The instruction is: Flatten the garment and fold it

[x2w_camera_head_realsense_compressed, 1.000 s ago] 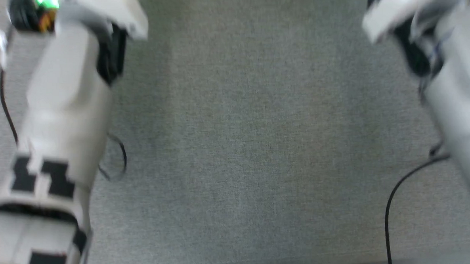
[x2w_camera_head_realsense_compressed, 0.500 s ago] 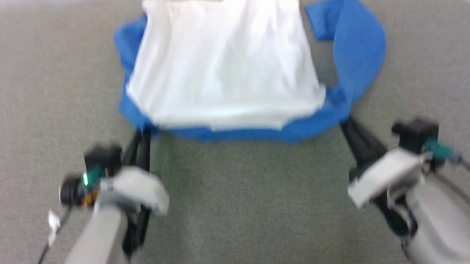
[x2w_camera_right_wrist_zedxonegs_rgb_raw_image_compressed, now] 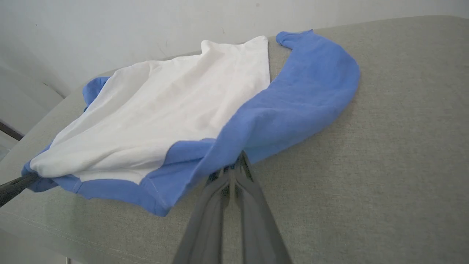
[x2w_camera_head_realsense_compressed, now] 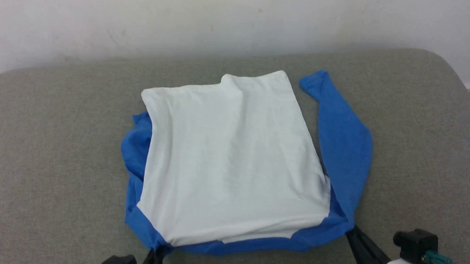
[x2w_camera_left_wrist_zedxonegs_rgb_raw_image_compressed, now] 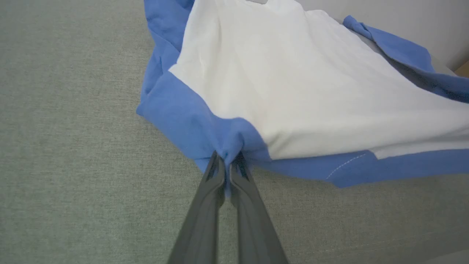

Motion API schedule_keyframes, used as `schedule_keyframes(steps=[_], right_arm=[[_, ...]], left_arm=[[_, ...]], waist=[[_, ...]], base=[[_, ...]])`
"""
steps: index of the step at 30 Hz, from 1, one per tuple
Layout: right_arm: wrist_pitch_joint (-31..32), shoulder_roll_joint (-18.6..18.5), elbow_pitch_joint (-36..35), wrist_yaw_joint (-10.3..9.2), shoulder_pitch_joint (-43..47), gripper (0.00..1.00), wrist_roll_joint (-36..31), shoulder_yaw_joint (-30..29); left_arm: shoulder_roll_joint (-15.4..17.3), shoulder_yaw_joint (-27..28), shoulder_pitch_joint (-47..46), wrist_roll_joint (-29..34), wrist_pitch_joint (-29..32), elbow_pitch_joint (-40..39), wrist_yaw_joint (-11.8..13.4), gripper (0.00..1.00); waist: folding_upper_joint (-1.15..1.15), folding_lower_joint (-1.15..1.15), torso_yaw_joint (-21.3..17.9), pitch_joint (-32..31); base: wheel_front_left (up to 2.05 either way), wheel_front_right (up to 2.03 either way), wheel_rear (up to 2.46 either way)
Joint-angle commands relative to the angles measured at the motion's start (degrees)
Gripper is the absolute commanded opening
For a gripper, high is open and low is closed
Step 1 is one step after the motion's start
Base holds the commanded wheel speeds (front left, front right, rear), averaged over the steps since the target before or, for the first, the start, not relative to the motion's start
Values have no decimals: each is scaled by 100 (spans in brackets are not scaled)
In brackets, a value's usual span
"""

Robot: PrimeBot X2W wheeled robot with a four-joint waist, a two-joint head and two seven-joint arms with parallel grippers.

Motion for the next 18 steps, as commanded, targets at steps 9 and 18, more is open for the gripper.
schedule_keyframes(steps=[9,18], right_arm=[[499,479,-381,-16,729,0,-656,-361],[147,669,-180,-16,746,100,-690,-276]], left_arm=[[-197,24,-49,-460,-84,440,-249,9],[-387,154,-334,-745,-690,747,-552,100]], waist=[[0,1,109,128],[0,1,155,154]], base=[[0,0,0],[0,0,0]])
